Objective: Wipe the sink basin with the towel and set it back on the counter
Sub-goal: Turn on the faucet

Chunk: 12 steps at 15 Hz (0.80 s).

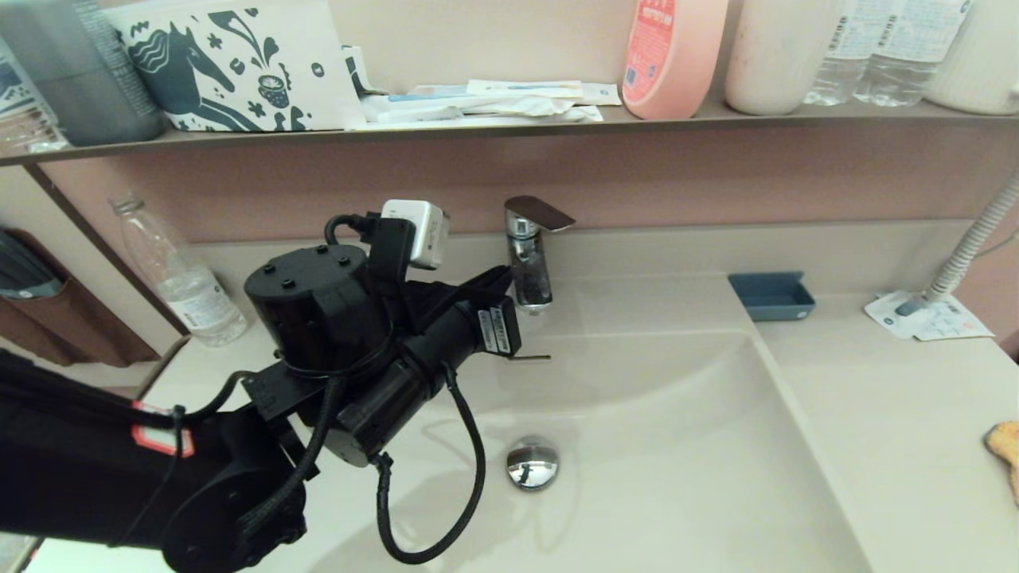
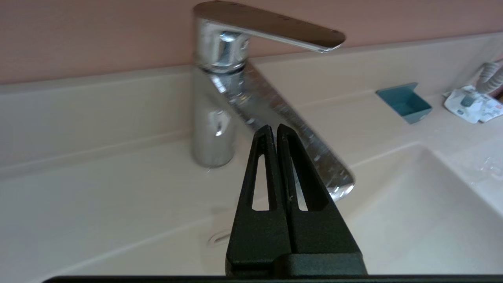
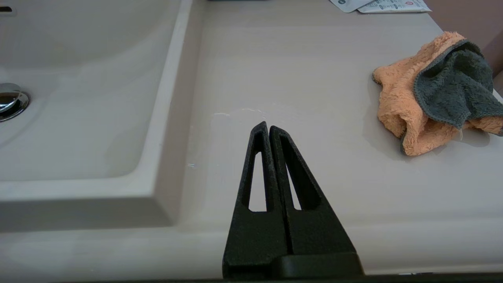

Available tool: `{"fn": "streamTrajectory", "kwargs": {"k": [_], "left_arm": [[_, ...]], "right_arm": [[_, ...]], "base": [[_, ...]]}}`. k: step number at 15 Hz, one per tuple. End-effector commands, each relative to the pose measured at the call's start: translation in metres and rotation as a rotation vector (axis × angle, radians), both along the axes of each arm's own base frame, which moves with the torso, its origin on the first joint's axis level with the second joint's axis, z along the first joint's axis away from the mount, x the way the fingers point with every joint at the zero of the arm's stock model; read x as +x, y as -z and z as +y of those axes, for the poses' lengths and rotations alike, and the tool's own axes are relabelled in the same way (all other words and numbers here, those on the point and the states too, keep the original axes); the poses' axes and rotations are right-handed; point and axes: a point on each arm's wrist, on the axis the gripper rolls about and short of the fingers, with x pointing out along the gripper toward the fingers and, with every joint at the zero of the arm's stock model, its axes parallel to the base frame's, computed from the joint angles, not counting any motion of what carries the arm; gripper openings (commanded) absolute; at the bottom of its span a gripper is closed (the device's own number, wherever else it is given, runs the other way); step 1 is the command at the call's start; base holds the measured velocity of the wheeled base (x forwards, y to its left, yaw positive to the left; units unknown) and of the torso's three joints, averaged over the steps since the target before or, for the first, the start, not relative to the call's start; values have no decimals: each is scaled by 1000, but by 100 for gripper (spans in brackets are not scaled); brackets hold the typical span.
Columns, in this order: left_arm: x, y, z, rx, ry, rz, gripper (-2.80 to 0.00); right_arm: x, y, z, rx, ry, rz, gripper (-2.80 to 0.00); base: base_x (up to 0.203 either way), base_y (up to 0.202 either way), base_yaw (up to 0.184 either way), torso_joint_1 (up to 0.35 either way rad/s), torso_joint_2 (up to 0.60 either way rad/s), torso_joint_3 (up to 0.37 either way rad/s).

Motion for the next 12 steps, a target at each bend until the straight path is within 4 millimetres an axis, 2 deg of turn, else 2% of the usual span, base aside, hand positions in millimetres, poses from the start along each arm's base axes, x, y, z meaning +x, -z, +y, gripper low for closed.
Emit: {"fn": "streamTrajectory", "kwargs": {"k": [1,7,12], "left_arm": [[8,6,-14,3,14,4,-280],[22,4,-51,-28,57,-29,-280],[34,5,-68,-40,65,-45,-280]], "right_arm": [[0,0,0,-1,0,-1,-280],[0,0,0,-1,0,-1,-280],[0,0,0,-1,0,-1,-280]], "base": [[0,0,0,0,0,0],[0,0,0,0,0,0],[0,0,0,0,0,0]]}}
